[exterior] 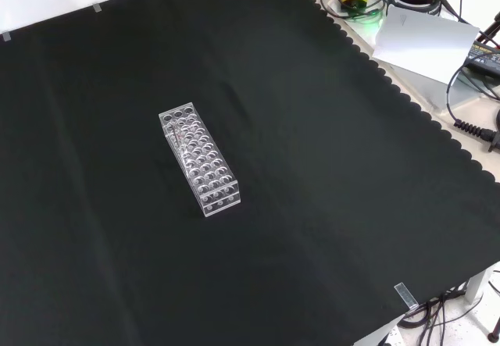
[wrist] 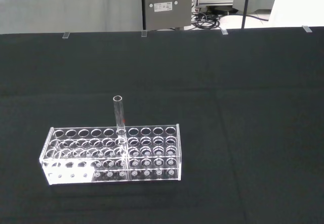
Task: Pick up the test tube.
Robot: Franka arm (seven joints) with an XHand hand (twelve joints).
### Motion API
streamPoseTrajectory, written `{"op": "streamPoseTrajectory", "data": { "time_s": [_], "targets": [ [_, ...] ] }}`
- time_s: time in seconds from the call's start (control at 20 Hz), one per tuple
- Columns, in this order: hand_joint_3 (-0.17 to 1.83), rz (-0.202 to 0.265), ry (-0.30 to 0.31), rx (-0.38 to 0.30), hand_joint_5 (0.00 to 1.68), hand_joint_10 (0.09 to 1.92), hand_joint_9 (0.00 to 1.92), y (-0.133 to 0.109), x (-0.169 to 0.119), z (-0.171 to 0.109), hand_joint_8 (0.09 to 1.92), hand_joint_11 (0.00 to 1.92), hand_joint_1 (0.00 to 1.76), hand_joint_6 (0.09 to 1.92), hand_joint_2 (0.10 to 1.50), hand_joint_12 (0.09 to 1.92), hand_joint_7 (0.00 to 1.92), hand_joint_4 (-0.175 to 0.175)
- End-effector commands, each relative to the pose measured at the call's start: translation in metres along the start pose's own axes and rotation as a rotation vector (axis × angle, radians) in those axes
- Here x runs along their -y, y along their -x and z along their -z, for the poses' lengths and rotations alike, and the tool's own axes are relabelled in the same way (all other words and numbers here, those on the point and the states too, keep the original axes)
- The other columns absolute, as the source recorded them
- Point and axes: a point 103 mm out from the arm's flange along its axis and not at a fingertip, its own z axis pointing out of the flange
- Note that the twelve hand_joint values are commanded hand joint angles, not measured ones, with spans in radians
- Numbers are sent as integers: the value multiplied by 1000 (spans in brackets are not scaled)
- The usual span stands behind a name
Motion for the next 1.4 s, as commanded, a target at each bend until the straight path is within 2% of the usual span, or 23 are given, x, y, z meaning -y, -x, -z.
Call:
{"op": "streamPoseTrajectory", "data": {
  "time_s": [0.05, 0.1, 0.2, 0.45, 0.55, 0.7, 0.8, 0.95, 1.1, 1.4],
  "targets": [
    [555, 3, 7, 9, 152, 547, 158, -1, -2, -1, 524, 68, 565, 212, 723, 1195, 140, -83],
    [458, 6, 4, 9, 105, 512, 76, -1, -3, -2, 477, 33, 499, 120, 774, 1140, 68, -81],
    [365, 12, 0, 10, 72, 485, 16, -3, -7, -3, 441, 6, 449, 87, 823, 1096, 14, -80],
    [323, 44, -19, -2, 66, 487, 0, -9, -27, -6, 438, 0, 438, 87, 844, 1087, 0, -80],
    [289, 58, -18, -13, 81, 551, 0, -12, -39, -8, 512, 0, 455, 87, 855, 1145, 0, -82],
    [248, 70, -16, -32, 125, 804, 0, -16, -59, -13, 745, 0, 575, 87, 842, 1335, 8, -91],
    [247, 74, -14, -41, 156, 921, 23, -20, -70, -16, 842, 0, 673, 87, 825, 1449, 45, -98],
    [312, 83, -36, -44, 219, 969, 126, -28, -92, -24, 903, 0, 761, 87, 785, 1559, 144, -113],
    [399, 92, -64, -51, 267, 968, 200, -35, -117, -35, 922, 12, 791, 87, 744, 1588, 217, -122],
    [434, 107, -116, -41, 303, 973, 245, -44, -156, -58, 940, 32, 797, 87, 733, 1590, 280, -127]
  ]
}}
